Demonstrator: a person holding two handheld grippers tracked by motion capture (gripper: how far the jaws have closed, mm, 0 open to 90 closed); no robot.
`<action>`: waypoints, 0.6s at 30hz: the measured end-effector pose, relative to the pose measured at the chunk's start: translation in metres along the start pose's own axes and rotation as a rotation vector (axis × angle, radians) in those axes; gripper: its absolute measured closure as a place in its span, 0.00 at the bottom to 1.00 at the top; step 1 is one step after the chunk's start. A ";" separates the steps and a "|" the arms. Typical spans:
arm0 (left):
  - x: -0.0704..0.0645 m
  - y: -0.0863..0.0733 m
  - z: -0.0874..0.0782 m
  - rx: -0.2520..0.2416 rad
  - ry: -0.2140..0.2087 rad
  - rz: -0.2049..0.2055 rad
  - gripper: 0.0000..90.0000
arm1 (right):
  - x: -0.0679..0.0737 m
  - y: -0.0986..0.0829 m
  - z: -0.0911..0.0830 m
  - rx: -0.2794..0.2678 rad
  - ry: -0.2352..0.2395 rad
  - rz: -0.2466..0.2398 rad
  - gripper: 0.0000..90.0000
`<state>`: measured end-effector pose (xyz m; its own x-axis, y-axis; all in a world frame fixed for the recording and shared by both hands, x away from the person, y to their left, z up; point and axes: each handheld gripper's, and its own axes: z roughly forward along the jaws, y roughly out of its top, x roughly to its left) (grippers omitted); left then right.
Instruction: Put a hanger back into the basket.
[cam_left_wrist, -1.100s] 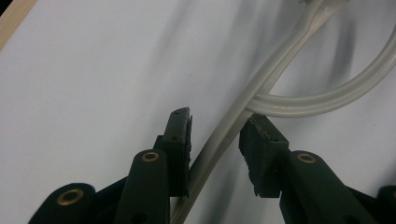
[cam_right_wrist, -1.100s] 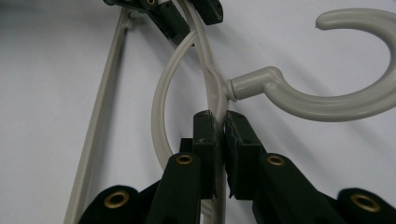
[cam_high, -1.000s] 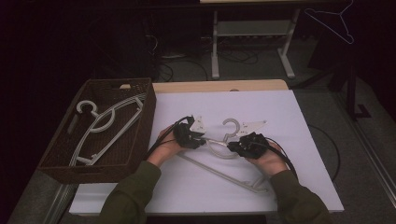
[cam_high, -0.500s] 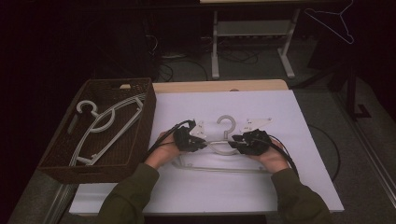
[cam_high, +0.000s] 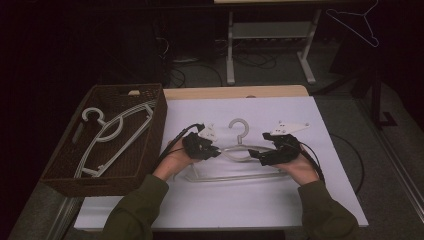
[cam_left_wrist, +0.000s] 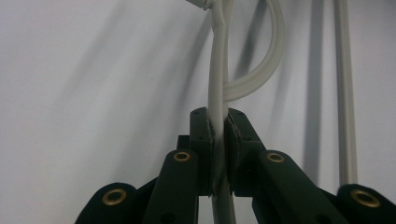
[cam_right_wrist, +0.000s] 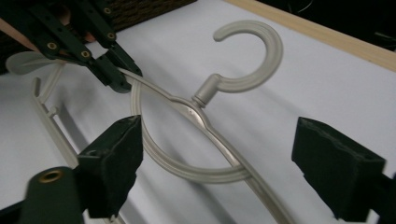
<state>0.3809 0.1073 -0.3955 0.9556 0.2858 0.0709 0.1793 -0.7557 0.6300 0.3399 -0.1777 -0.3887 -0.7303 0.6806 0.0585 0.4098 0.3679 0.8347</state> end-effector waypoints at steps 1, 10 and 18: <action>0.000 0.001 -0.002 -0.003 0.005 -0.010 0.91 | -0.001 0.000 -0.002 -0.003 0.004 0.008 0.16; 0.004 0.010 -0.021 -0.021 0.049 -0.072 0.91 | -0.004 0.000 -0.019 -0.046 -0.017 0.035 0.11; 0.007 0.021 -0.042 -0.041 0.103 -0.129 0.91 | -0.008 -0.002 -0.030 -0.067 -0.039 0.034 0.09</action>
<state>0.3816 0.1182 -0.3487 0.8958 0.4397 0.0649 0.2875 -0.6846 0.6699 0.3286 -0.2031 -0.3747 -0.6941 0.7167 0.0676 0.3959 0.3016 0.8673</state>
